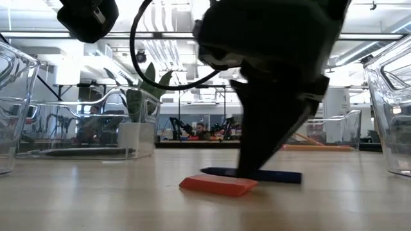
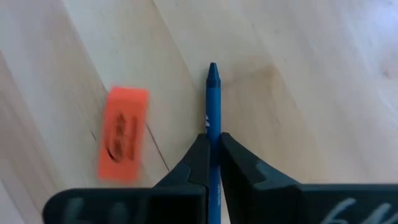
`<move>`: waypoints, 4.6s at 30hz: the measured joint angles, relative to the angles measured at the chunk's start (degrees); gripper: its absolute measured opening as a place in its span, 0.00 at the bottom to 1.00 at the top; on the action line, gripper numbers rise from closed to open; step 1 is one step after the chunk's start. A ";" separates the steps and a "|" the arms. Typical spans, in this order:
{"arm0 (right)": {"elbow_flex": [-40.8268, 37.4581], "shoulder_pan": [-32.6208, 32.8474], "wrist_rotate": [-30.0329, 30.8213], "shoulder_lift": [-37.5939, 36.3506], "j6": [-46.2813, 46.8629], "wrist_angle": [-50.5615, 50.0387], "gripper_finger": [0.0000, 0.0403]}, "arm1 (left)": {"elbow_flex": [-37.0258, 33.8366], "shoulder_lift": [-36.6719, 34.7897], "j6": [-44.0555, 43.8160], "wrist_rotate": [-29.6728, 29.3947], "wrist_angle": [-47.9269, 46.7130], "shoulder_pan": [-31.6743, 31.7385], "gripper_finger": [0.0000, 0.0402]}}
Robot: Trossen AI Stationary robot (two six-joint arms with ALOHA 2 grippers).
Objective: Sort crayons/erasers/pens/pencils in bins
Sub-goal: Put the blue crayon into the bottom right transparent bin, then put the center orange eraser into the bottom left transparent bin
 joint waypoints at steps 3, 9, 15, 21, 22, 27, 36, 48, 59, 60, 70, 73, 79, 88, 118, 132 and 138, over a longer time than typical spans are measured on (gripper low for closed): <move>-0.38 0.14 2.16 -1.98 -0.65 -4.95 0.03 | -0.08 0.00 0.00 0.00 -0.02 0.00 0.58; -0.20 -0.07 13.57 -9.10 1.03 -15.91 0.03 | -0.08 0.00 0.00 0.00 -0.02 0.00 0.58; -0.17 0.17 20.91 -16.86 7.20 -27.61 0.03 | -0.08 0.00 0.00 0.00 -0.04 -0.01 0.58; -0.25 3.32 10.98 -20.51 13.14 -31.37 0.03 | -0.19 0.00 0.00 0.00 -0.24 -0.02 0.58; -0.25 4.33 7.85 -20.76 14.27 -31.72 0.03 | -0.19 0.00 0.02 0.00 -0.29 -0.02 0.58; -0.26 10.57 -0.74 -20.76 22.10 -33.51 0.03 | -0.21 0.00 0.42 0.00 -0.39 0.00 0.58; -1.59 22.51 -1.46 -20.70 41.90 -36.92 0.04 | -0.23 0.00 0.44 0.00 -0.35 0.00 0.58; -11.06 23.71 -2.68 -20.79 41.06 -30.66 0.04 | -0.10 0.00 0.31 0.00 -0.14 0.07 0.58; -18.27 22.91 -7.68 -20.81 37.98 -22.27 0.04 | 0.16 0.00 -0.04 -0.02 0.04 0.11 0.58; -18.54 22.86 -7.99 -20.81 37.76 -21.97 0.04 | 0.16 0.00 -0.04 -0.02 0.10 0.11 0.58; -20.95 22.64 -8.03 -20.88 34.45 -13.89 0.04 | 0.12 0.00 -0.04 -0.02 0.09 0.11 0.58; -21.82 22.62 -8.03 -20.88 33.86 -12.48 0.04 | 0.09 0.00 -0.07 -0.02 0.09 0.11 0.58; -22.15 22.64 -7.05 -20.88 33.52 -12.57 0.05 | -0.02 0.00 -0.07 -0.02 0.04 0.11 0.58; -21.71 22.64 -7.73 -20.88 33.52 -12.85 0.18 | -0.10 0.00 -0.02 -0.02 0.00 0.13 0.58; -6.19 19.42 27.67 -29.12 -8.88 -16.71 0.25 | 5.80 1.48 9.01 -6.23 -4.36 6.22 0.58; -7.92 19.12 28.48 -29.12 -5.68 -20.97 0.25 | 24.48 17.55 11.77 0.31 -24.58 9.09 0.58; -8.06 19.12 28.48 -29.10 -4.38 -23.02 0.25 | 28.34 22.97 12.37 6.03 -30.59 10.35 0.58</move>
